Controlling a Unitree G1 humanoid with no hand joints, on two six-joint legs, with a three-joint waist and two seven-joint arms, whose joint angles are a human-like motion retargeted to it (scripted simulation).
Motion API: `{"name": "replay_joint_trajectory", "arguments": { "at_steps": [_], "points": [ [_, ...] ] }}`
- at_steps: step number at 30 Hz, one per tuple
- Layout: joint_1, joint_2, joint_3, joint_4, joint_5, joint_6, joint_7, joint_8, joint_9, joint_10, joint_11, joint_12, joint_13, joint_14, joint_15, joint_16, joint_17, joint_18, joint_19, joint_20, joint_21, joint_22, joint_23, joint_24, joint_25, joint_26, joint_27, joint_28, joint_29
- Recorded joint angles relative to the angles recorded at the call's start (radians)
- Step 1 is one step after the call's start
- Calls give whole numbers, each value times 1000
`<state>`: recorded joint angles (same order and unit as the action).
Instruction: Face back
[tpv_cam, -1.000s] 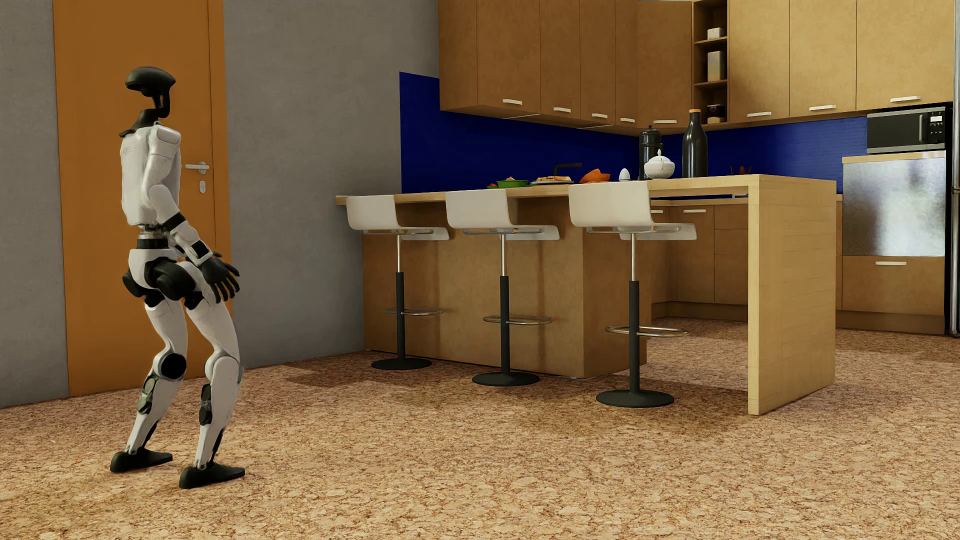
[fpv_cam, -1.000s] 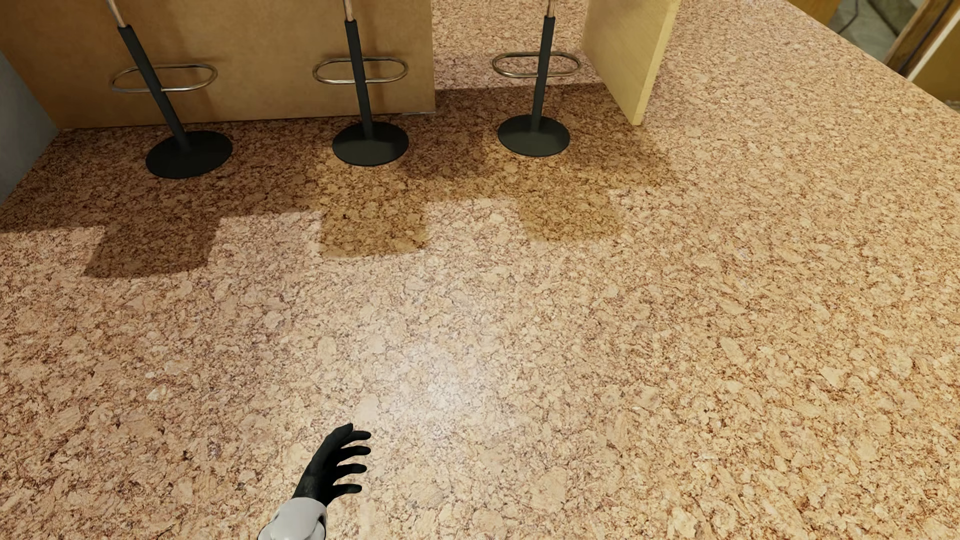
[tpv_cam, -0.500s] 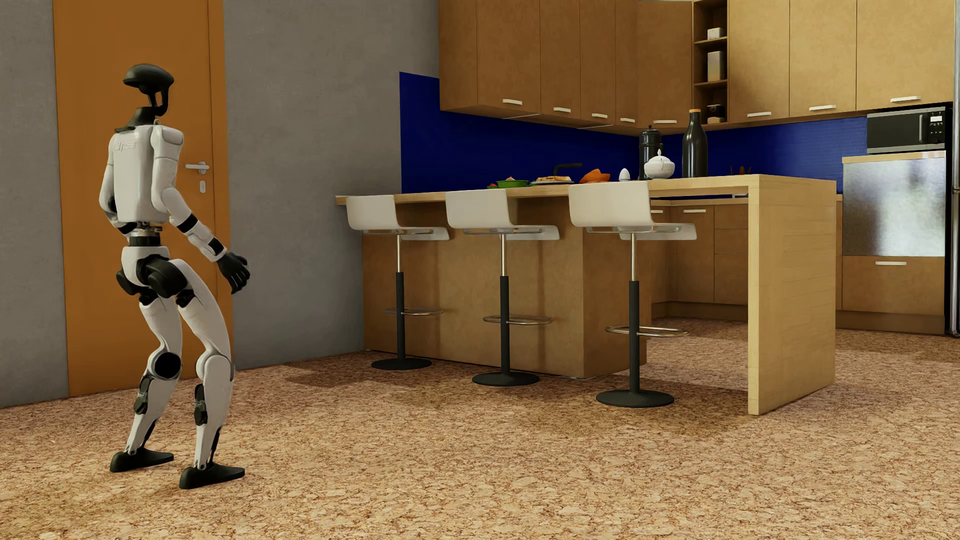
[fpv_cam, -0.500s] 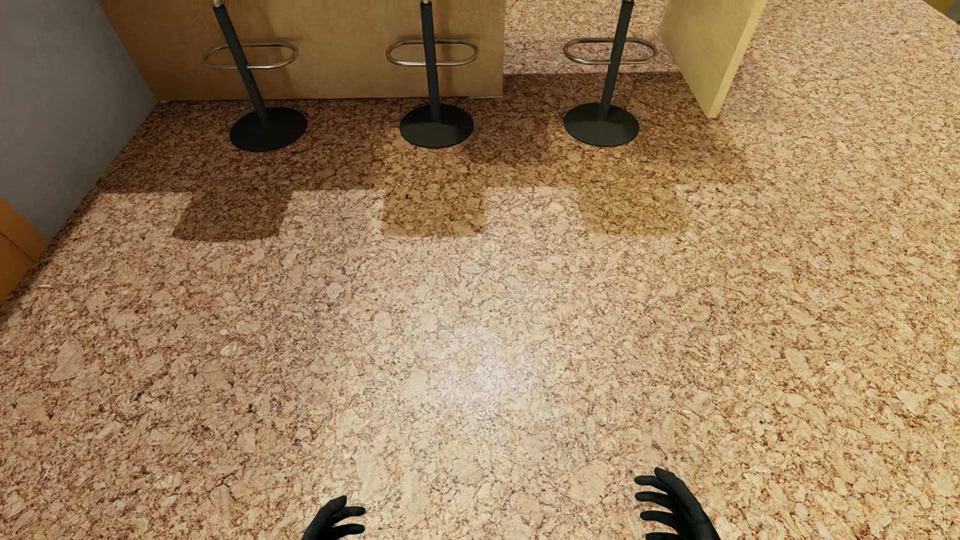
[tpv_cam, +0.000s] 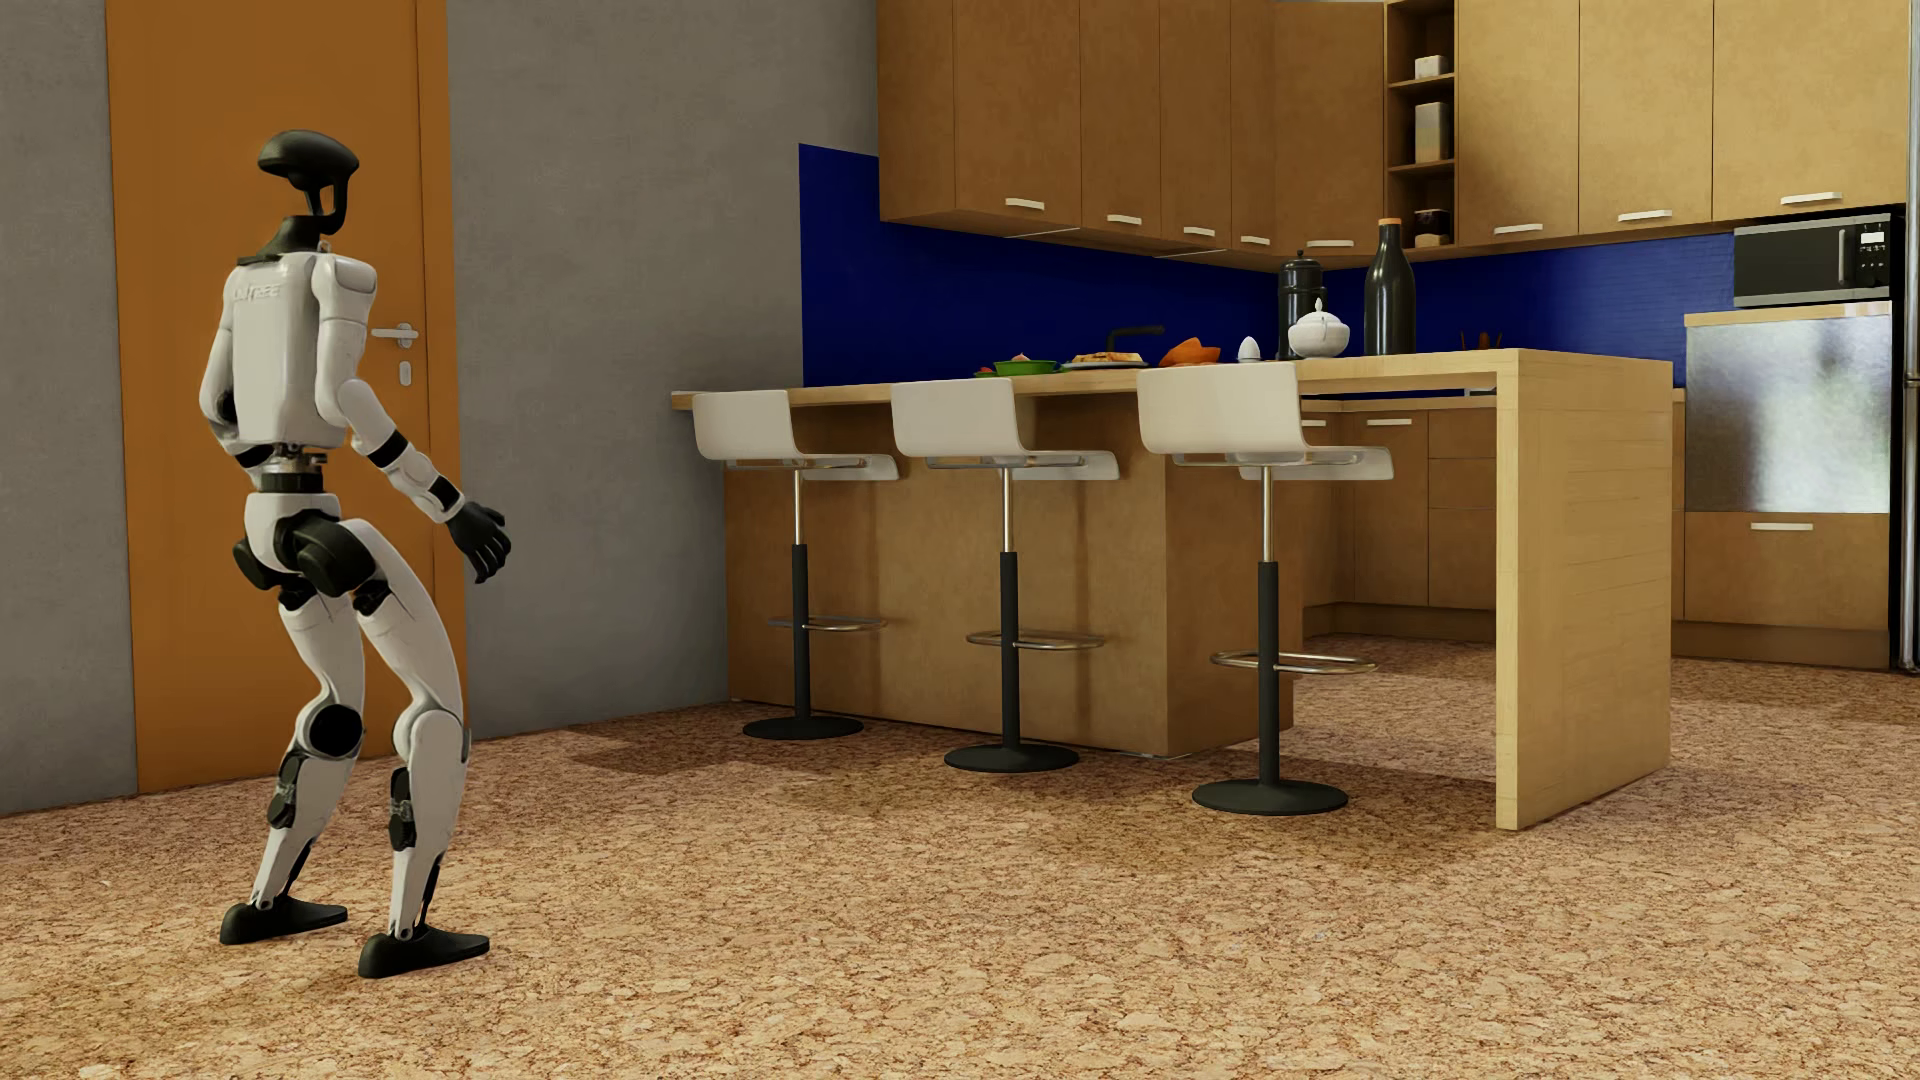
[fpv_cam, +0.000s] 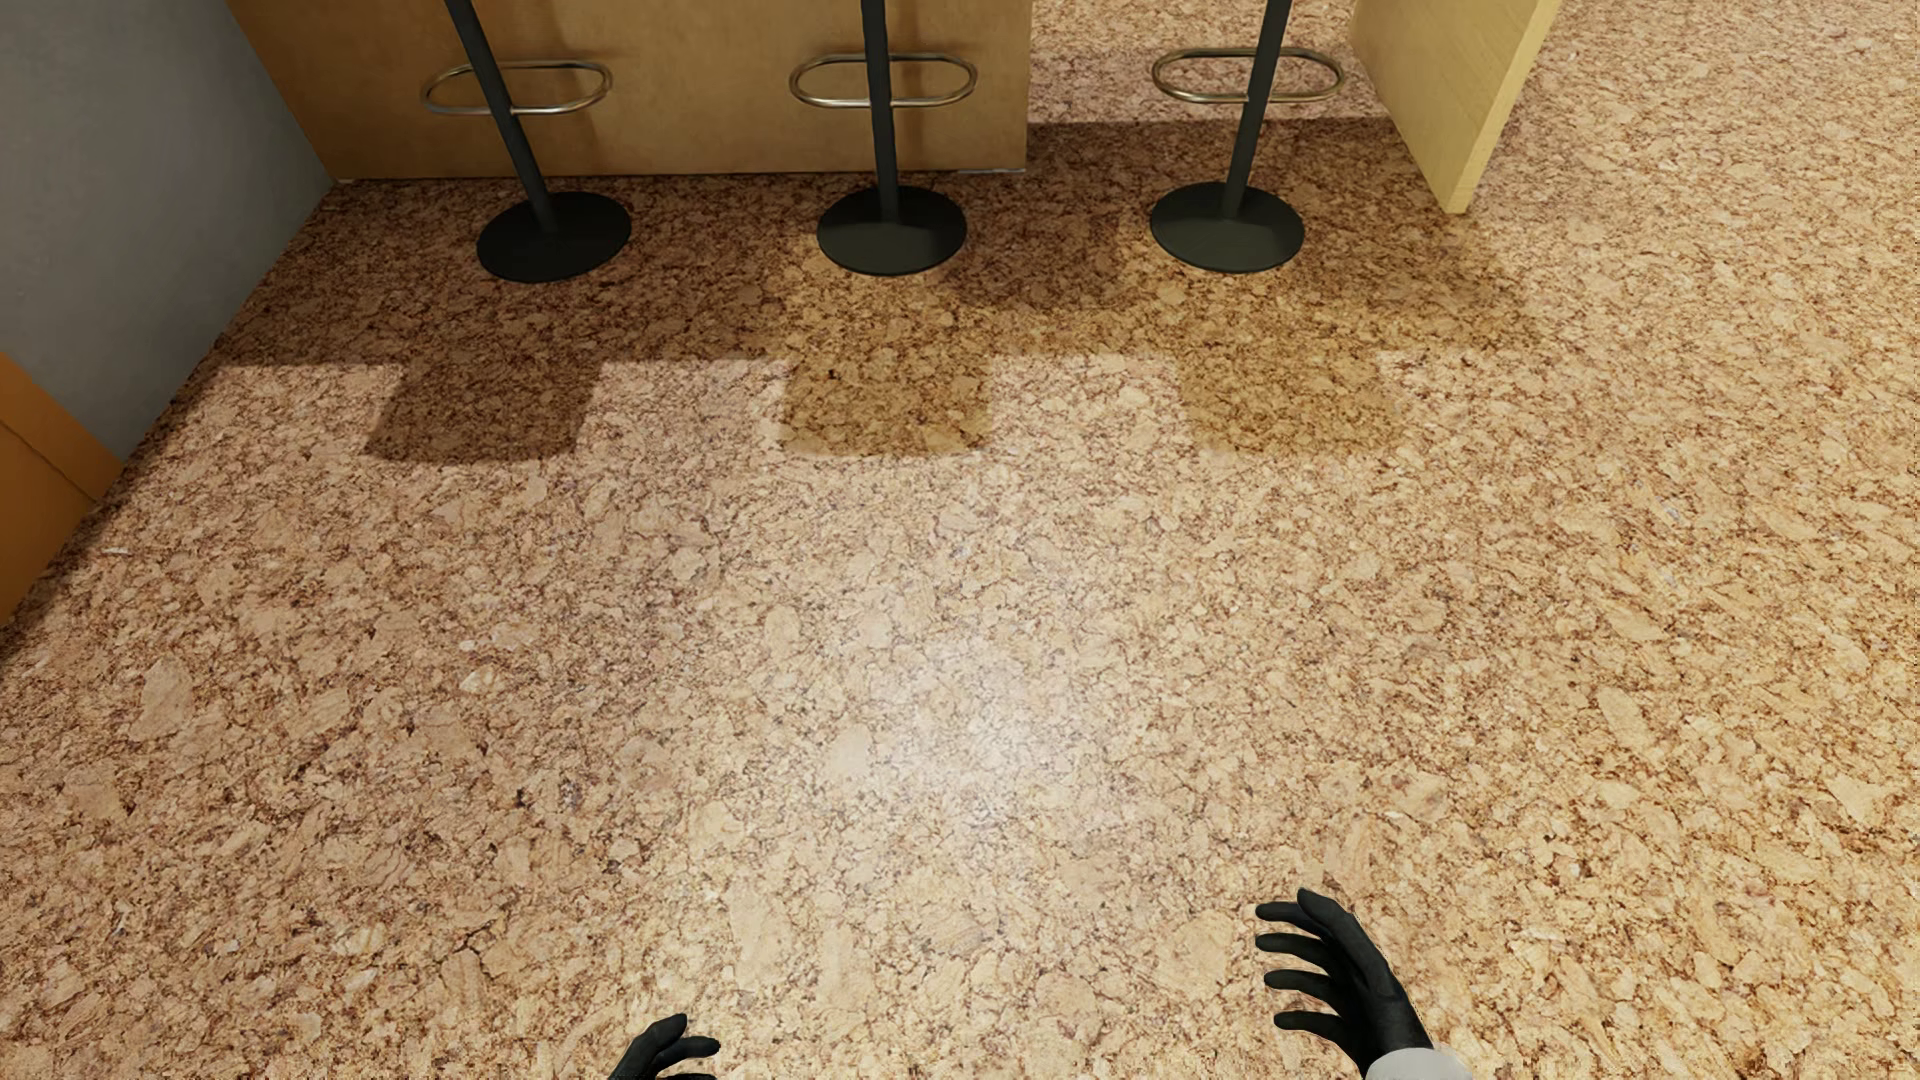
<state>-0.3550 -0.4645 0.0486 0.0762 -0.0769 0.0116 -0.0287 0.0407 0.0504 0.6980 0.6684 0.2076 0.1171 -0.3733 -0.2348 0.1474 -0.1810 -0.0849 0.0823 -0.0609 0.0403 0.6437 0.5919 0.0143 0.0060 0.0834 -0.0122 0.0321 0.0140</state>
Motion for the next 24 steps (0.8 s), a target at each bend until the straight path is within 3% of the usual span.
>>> {"name": "replay_joint_trajectory", "arguments": {
  "at_steps": [2, 5, 7, 10, 13, 16, 19, 21, 24],
  "points": [
    [3, -2, -5, 1, 1, -6, 1, 1, 10, 5, 14, -7, 41, -7, -12, 20, -18, -2, -2, 11, 0, -18, 5, -7, -8, -10, -24, -10, -2],
    [11, 8, -19, 0, 0, 0, 3, 2, 25, 4, 8, -43, 42, -10, -11, 20, -3, 2, 1, -2, -13, -5, -8, -41, 10, -21, 26, -25, -21],
    [12, 14, -26, 4, 3, 1, 1, 1, 25, 13, 6, -41, 42, -14, -10, 12, 2, 2, 2, 0, -3, -24, -9, -45, 34, -25, 49, 2, -38],
    [7, 8, -16, -6, -4, -12, 3, 5, 3, 7, 7, -34, 50, -6, -7, 20, 15, 5, 5, 9, 5, -13, -3, -27, 47, -22, 45, 19, -53],
    [9, 19, 6, 1, 5, -11, 0, 5, -14, 4, -16, -6, 26, 1, 10, 5, -4, 5, 5, 6, 10, -17, -6, -3, 32, 7, 27, -2, -46],
    [0, 14, -11, -5, 1, -18, 0, 9, -31, 3, -19, 6, 31, 8, 16, 41, -3, 8, 8, 36, -11, 3, 3, -13, 10, -9, 5, -48, -32],
    [-5, 9, -34, 6, 15, -18, 5, 17, -34, 16, -19, -23, 38, 2, 21, 19, 31, 7, 7, 12, 17, 6, -3, -12, -20, -29, 10, -48, -20],
    [-4, 15, -30, 10, 18, -16, 1, 12, -32, 18, -25, -21, 48, -1, 22, 19, 7, 6, 5, 29, 1, -14, 12, -3, -36, -36, -1, -58, 4],
    [-4, 19, -28, 11, 19, -16, -2, 8, -16, 12, -35, -30, 36, 4, 28, 24, 1, 5, 4, 22, 1, -3, 5, 2, -16, -15, 8, -31, 13]
  ]
}}
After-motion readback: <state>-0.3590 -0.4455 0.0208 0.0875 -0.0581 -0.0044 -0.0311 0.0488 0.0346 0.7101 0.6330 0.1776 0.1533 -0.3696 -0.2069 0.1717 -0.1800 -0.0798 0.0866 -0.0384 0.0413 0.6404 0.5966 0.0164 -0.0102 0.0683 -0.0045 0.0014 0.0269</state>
